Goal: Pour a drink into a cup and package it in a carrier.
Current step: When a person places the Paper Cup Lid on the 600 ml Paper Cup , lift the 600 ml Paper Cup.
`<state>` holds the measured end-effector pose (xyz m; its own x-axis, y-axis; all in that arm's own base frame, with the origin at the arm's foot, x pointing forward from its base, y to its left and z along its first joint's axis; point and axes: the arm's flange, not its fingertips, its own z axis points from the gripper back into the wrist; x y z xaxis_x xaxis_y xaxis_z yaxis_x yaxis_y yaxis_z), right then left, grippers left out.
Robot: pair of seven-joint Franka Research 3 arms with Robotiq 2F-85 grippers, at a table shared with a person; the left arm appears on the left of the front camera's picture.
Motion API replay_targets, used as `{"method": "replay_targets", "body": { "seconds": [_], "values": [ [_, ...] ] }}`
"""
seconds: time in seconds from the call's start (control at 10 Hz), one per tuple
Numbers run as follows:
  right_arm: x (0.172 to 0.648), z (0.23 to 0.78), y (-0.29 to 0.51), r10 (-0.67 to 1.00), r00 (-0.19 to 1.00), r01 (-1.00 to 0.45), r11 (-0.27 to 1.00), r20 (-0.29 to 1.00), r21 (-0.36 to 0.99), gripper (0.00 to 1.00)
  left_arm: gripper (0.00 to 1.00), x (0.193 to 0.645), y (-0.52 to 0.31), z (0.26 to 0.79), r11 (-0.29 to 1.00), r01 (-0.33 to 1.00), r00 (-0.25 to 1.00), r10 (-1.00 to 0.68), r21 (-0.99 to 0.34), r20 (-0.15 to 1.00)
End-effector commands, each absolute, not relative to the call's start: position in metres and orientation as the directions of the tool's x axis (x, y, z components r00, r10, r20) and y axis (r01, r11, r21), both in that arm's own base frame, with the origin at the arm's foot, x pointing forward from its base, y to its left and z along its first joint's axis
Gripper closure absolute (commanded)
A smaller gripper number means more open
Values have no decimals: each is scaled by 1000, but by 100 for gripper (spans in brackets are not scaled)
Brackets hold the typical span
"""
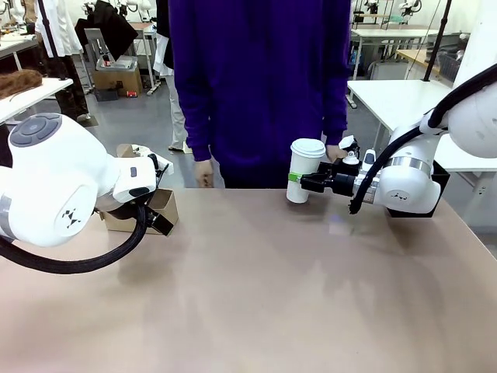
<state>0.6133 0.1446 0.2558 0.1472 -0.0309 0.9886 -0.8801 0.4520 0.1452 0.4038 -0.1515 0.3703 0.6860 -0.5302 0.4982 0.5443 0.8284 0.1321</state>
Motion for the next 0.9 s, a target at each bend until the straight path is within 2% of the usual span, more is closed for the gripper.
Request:
{"method": "replay_targets", "body": {
  "seconds": [0.0,0.8],
  "values": [
    [613,263,146,-36,141,-880,452,989,142,19,0,404,-151,371,829,544,686,-529,131,499],
    [613,256,145,-31,147,-880,452,989,145,19,0,404,-151,371,829,544,686,-529,131,499]
  ]
}}
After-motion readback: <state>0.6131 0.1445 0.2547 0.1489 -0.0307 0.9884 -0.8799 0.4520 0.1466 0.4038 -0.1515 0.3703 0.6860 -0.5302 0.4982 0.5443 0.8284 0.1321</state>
